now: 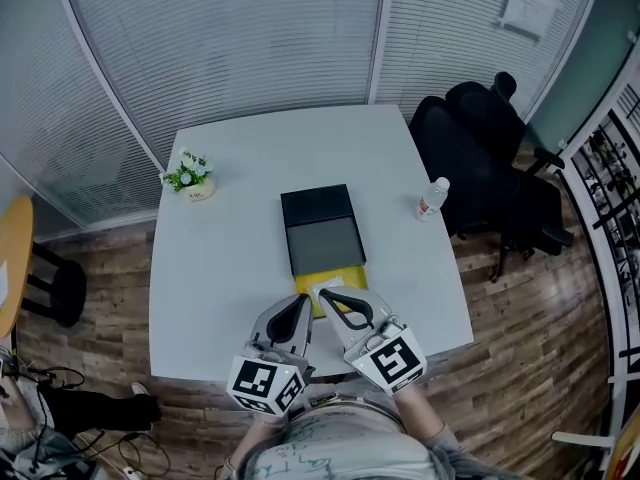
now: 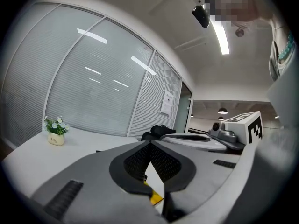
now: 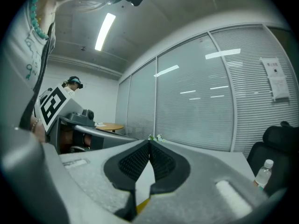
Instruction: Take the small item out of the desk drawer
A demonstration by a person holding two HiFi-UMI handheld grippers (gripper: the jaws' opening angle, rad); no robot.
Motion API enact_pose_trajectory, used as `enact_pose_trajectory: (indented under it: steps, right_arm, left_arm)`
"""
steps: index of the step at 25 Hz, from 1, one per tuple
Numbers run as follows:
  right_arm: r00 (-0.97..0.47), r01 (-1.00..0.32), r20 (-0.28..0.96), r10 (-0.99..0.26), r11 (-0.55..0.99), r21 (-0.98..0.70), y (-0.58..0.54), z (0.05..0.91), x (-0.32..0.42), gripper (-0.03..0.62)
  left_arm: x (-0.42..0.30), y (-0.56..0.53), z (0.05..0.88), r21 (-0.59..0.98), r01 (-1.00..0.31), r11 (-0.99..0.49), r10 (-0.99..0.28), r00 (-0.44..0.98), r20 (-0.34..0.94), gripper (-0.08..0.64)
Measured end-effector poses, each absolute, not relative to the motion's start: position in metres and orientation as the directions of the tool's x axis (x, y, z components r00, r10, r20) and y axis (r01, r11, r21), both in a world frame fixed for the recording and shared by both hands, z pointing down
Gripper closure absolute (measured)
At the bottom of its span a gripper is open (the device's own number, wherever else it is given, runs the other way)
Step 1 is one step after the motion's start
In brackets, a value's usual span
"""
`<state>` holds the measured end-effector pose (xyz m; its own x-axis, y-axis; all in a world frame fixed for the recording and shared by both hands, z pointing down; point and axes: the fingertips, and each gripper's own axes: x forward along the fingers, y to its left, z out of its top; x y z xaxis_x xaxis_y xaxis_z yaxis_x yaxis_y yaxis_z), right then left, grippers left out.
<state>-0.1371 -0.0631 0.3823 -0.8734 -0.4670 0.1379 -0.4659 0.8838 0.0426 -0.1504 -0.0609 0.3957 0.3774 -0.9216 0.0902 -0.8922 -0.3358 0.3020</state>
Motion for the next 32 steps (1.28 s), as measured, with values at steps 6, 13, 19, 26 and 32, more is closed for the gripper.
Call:
enact_pose_trajectory:
  steps: [6, 13, 19, 26, 32]
  right_arm:
    - [-0.855, -0.497, 0.139, -0.499, 0.866, 0.053, -0.061, 0.386, -0.165, 0.589]
    - [-0.819, -0.54, 0.181, -0.545, 0.838, 0.08, -0.064, 0.403, -0.177, 0.589]
    - [-0.814, -0.539, 0.193, -0.548, 0.836, 0.101, -0.078, 0.406, -0.166, 0.589]
    - [-0.835, -0.489, 0.227, -0.5, 0.866, 0.11, -0.101, 0.411, -0.142, 0.589]
    - [-0.876, -0.413, 0.225, -0.427, 0.904, 0.109, -0.119, 0.405, -0.126, 0.589]
  left_arm:
    - [-0.178, -0.061, 0.403, 0.309, -0.877, -0.369, -0.905, 0.415, 0.096, 0.563]
    - [-0.192, -0.063, 0.418, 0.304, -0.856, -0.419, -0.874, 0.471, 0.12, 0.563]
    - [-0.187, -0.076, 0.423, 0.3, -0.841, -0.45, -0.854, 0.503, 0.133, 0.563]
    - [-0.166, -0.1, 0.422, 0.303, -0.855, -0.422, -0.877, 0.469, 0.102, 0.563]
    - [-0.147, -0.117, 0.418, 0.298, -0.881, -0.368, -0.903, 0.415, 0.111, 0.563]
